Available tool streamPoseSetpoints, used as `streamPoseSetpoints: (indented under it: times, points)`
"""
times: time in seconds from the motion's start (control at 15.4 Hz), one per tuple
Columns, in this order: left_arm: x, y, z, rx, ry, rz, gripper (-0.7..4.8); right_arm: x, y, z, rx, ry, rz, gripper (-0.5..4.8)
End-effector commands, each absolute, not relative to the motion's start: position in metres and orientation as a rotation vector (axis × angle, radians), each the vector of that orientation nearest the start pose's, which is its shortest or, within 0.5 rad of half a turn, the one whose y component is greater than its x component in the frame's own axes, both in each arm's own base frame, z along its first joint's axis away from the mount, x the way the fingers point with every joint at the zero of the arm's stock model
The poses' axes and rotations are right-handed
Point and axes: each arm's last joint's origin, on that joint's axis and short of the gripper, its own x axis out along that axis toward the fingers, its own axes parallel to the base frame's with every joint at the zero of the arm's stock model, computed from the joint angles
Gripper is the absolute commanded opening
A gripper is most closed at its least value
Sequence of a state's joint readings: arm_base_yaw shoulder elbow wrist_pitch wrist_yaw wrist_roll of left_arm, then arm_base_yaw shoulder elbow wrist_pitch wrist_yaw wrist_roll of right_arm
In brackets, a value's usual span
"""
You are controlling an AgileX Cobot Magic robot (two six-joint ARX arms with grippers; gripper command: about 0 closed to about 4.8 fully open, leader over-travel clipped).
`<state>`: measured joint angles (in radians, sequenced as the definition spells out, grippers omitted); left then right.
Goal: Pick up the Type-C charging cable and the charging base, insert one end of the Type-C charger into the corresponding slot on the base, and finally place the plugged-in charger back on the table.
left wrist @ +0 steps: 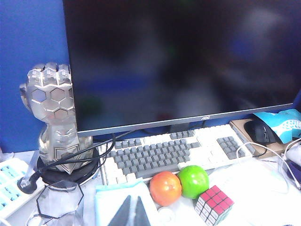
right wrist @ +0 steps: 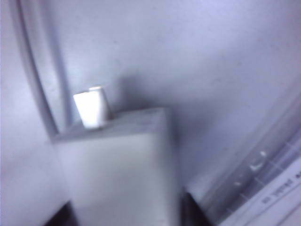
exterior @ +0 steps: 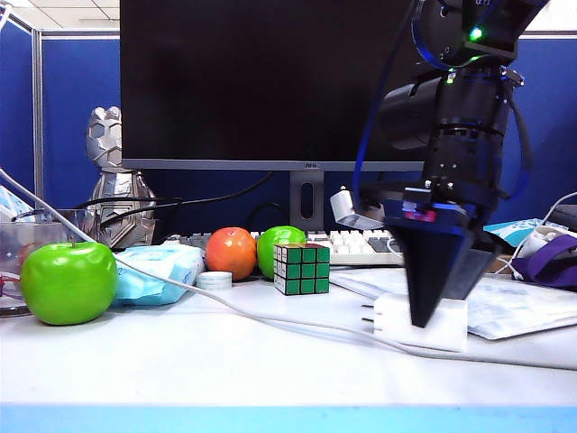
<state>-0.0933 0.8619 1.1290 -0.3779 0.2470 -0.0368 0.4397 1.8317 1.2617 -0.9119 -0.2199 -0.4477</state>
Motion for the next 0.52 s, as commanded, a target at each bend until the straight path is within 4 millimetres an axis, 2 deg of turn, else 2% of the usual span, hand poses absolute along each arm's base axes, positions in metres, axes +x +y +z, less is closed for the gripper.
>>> streamPoseSetpoints:
  times: [0.06,0.19,0.32,0.45,0.52]
  points:
    - [0.162,-0.022,0.42,-0.045,0.091,-0.344,-0.05,0.306,0.15,0.183,-0.536,1.299,0.847,-0.06]
    - [0.162,-0.022,0.42,-0.045,0.09,-0.343,-0.05,0.307,0.152,0.19,-0.596,1.273,0.854,-0.05]
    - [0.162,-0.022,0.419,-0.045,0.091,-0.343,-0.05,0.309,0.162,0.206,-0.713,1.218,0.892,-0.06]
    - [0.162,-0.022,0.42,-0.045,0.091,-0.343,-0.05,0.311,0.177,0.226,-0.815,1.12,0.942,-0.06]
    - [0.162,-0.022,0.42,-0.045,0.091,-0.343,-0.05,0.309,0.197,0.24,-0.909,0.99,1.019,-0.05]
